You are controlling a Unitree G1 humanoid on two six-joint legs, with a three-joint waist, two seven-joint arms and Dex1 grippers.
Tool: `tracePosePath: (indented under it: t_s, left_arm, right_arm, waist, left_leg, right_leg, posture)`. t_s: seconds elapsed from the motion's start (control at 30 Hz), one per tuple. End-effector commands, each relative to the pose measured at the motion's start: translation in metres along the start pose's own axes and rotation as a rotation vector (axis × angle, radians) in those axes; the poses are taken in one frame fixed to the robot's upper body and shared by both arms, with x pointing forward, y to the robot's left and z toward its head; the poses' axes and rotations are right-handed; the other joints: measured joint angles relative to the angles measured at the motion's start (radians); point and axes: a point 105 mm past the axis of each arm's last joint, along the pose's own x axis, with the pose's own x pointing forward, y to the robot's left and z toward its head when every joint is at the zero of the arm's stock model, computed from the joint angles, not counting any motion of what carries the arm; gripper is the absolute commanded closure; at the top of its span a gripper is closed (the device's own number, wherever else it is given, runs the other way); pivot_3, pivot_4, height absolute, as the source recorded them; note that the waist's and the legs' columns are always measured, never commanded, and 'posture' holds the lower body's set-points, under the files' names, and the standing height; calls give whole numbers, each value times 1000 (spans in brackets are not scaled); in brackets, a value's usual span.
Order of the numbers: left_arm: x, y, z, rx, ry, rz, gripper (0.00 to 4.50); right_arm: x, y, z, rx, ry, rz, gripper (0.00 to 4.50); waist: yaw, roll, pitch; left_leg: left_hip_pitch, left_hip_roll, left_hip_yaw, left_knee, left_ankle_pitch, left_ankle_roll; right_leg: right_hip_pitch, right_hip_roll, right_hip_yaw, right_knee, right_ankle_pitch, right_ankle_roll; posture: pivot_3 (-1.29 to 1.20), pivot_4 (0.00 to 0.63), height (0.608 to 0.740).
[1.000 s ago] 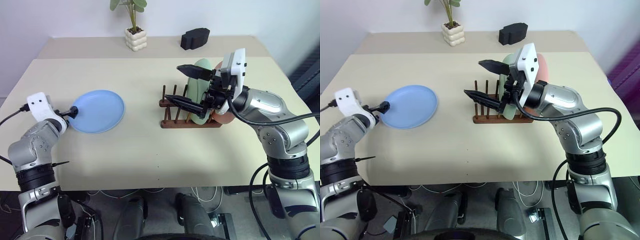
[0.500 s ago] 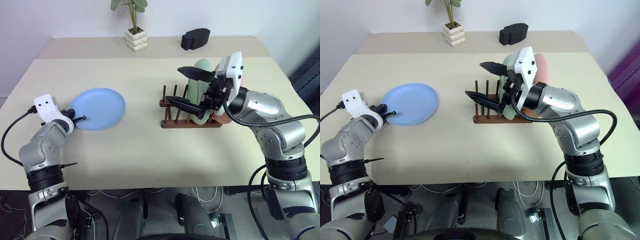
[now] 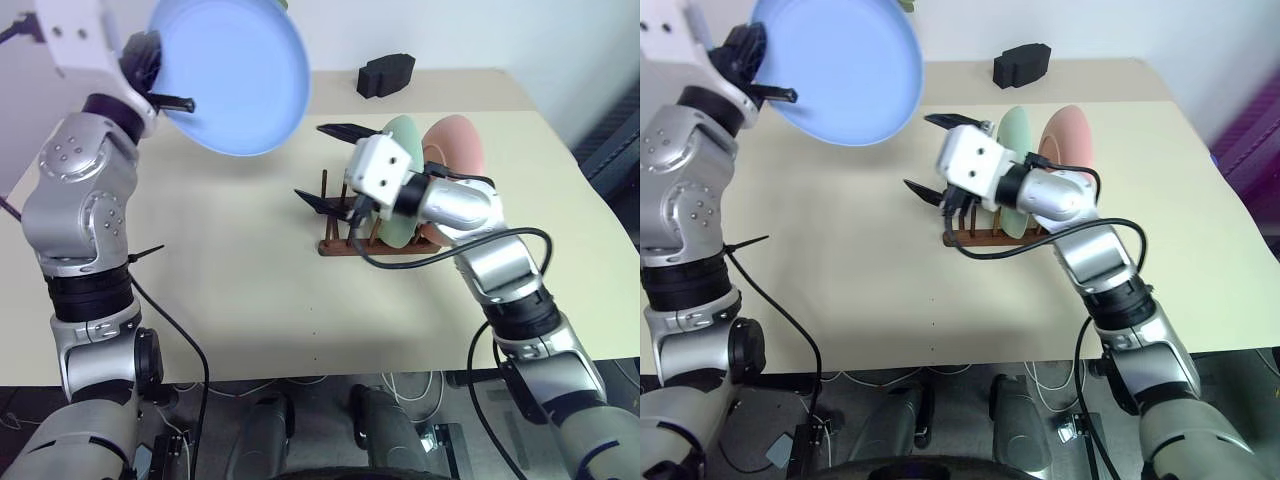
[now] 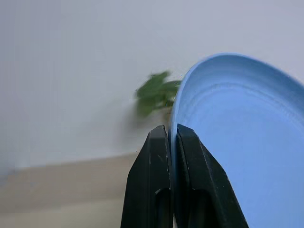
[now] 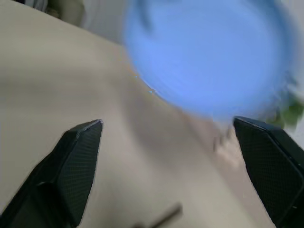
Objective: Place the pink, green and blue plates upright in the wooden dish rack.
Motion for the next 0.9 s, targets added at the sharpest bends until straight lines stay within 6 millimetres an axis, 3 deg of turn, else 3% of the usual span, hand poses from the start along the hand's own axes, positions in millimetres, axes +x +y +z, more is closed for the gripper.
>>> tracePosePath:
  t_s: [0.03, 0.43, 0.57, 0.77, 0.8, 0.87, 0.9]
  left_arm:
    - [-3, -10, 15, 59, -14, -37, 4464]
    - [-9, -35, 28, -11, -16, -148, 4464]
    - [-11, -42, 31, -52, -24, -191, 4500]
    - [-11, -42, 28, -70, -15, -196, 4500]
    - [-10, -42, 30, -91, -26, -197, 4500]
    - [-10, -38, 33, -155, -59, -190, 4500]
    - [-10, -36, 34, -181, -72, -183, 4177]
  right_arm:
    - [9, 0, 9, -143, -38, -11, 0]
    - [25, 21, -2, -319, -10, 35, 0]
    - [26, 23, -8, -306, 16, 43, 1157]
    - [26, 23, -10, -311, 25, 32, 4230]
    - [26, 23, -10, -317, 28, 31, 4434]
    - [25, 24, -11, -325, 30, 31, 4434]
    - [25, 24, -11, -327, 31, 31, 4487]
  waist:
    - [0, 0, 0]
    - [0, 0, 0]
    - [0, 0, 0]
    - [0, 0, 0]
    - [-1, 0, 0]
    - [0, 0, 0]
    - [1, 0, 0]
  left_leg:
    - [0, 0, 0, 0, 0, 0]
    - [0, 0, -1, 0, 0, -1]
    - [0, 0, -1, 0, 0, -1]
    - [0, 0, -1, 0, 1, -1]
    - [0, 0, -1, 0, 1, -1]
    - [0, 0, -1, 0, 1, -1]
    - [0, 0, -1, 0, 1, -1]
  right_leg:
    - [0, 0, 0, 0, 0, 0]
    - [0, 0, 0, 0, 0, 0]
    - [0, 0, 0, 0, 0, 0]
    - [0, 0, 0, 1, 0, 0]
    - [0, 0, 0, 1, 0, 0]
    - [0, 1, 0, 1, 0, 0]
    - [0, 1, 0, 1, 0, 0]
  posture:
    - [0, 150, 736]
    - [0, 150, 736]
    - [0, 150, 736]
    - [0, 150, 736]
    - [0, 150, 736]
    - [0, 150, 736]
    - [0, 150, 736]
